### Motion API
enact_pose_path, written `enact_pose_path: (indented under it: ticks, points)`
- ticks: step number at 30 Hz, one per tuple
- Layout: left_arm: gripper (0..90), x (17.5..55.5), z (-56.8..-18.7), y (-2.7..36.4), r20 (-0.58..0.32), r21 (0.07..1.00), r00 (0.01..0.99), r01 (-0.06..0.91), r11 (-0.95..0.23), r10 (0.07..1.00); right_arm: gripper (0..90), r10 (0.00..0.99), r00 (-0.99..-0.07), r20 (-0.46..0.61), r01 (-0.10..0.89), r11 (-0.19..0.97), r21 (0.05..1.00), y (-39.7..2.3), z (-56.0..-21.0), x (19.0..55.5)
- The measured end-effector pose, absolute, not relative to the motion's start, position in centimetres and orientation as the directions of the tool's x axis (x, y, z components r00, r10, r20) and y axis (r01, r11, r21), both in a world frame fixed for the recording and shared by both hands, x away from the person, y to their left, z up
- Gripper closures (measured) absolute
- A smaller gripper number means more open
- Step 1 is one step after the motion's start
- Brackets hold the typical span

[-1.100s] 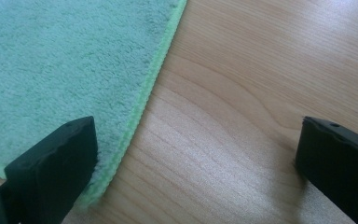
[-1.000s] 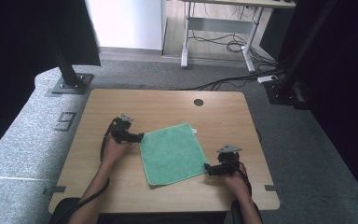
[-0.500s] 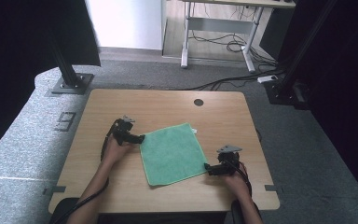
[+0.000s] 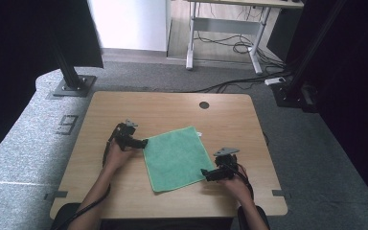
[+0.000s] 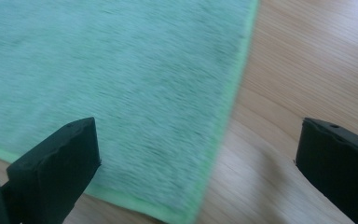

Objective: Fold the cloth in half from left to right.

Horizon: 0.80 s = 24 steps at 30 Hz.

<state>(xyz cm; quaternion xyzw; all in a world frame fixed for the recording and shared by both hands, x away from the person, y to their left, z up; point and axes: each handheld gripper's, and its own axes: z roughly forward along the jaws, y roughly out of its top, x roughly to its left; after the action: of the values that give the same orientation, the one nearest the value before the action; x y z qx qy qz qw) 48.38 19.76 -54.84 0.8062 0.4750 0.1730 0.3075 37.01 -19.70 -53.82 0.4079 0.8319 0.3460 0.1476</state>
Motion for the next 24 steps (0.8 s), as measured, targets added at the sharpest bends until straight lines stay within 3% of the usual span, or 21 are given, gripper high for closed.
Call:
enact_pose_path:
  ticks: [24]
  points:
    - [0.0,48.3,-54.8,19.8,-0.011,0.659,0.490,0.659,-0.362,0.872,0.0,0.583,-0.808,0.085,0.473,0.557,0.683,-9.8,-53.1,35.4]
